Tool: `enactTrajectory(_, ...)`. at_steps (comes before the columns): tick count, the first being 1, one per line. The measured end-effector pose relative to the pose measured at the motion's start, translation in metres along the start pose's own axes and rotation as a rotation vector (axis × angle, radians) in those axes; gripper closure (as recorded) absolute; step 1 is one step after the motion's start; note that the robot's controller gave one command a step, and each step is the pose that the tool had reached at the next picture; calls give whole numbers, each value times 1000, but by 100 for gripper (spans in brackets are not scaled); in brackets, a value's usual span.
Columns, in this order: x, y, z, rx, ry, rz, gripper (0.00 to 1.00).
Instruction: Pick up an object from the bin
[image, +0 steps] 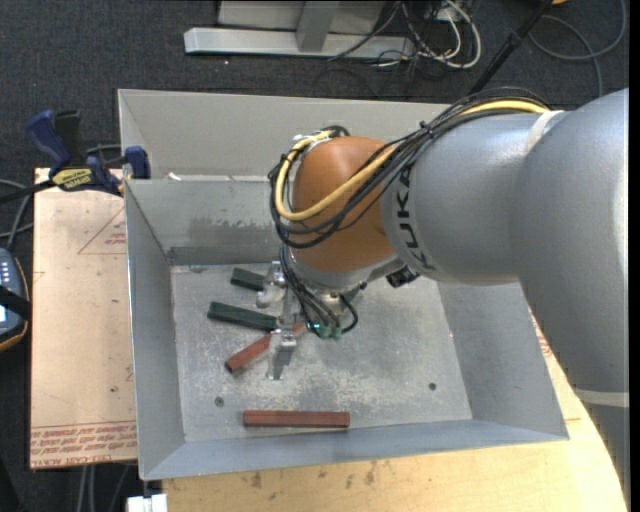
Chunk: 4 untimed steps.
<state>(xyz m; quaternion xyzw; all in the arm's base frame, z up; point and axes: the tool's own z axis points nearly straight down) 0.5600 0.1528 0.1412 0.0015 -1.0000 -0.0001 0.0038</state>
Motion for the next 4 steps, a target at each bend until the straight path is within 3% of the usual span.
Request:
enactTrajectory(1,-2,-1,-4,-1,-7,3,0)
enactTrajectory(2,-17,2,63,-8,-27,125,100)
enactTrajectory(3,-17,2,63,-9,-27,126,100)
enactTrajectory(4,-45,-6,-80,-1,-13,1,100)
